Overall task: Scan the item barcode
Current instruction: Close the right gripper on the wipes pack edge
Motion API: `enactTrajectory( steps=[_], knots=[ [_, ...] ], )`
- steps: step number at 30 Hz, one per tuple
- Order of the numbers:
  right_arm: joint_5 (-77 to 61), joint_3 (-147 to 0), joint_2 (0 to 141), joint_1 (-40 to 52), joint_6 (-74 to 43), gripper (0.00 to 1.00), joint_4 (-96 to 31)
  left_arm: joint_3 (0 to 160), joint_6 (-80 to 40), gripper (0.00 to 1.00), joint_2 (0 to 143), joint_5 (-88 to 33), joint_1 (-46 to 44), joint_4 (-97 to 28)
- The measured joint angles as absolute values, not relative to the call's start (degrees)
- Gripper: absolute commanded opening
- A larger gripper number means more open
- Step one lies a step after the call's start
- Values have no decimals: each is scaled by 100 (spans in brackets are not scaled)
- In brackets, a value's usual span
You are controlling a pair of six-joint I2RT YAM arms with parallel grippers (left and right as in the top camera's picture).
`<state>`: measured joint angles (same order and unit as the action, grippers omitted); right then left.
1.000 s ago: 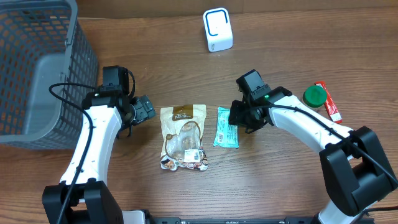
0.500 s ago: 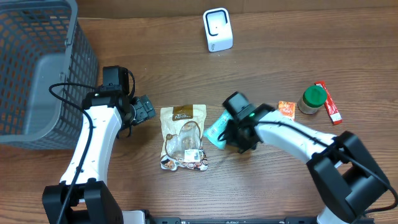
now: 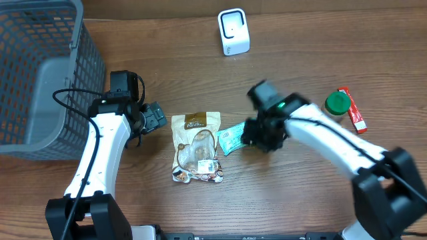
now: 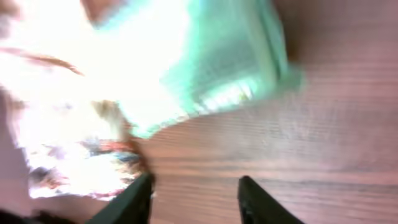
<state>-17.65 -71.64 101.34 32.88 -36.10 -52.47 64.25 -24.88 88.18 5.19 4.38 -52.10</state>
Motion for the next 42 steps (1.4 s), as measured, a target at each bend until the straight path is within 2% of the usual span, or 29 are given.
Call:
enactTrajectory(
  steps=[9, 22, 31, 39, 42],
  knots=[
    [-1199, -7234, 9929, 2814, -2685, 62, -5048, 6425, -2488, 100, 8818, 519, 438, -5210],
    [-1007, -6552, 10088, 2952, -2543, 67, -3885, 6425, -2488, 100, 8818, 519, 438, -5210],
    [-1024, -6479, 10613, 3159, -2547, 66, -3715, 6425, -2488, 100, 8818, 519, 438, -5210],
    [-1033, -6479, 10704, 3240, -2635, 57, -3710, 6425, -2488, 100, 8818, 519, 438, -5207],
    [-1033, -6479, 10704, 3240, -2709, 57, -3712, 6425, -2488, 100, 8818, 519, 438, -5207]
  ],
)
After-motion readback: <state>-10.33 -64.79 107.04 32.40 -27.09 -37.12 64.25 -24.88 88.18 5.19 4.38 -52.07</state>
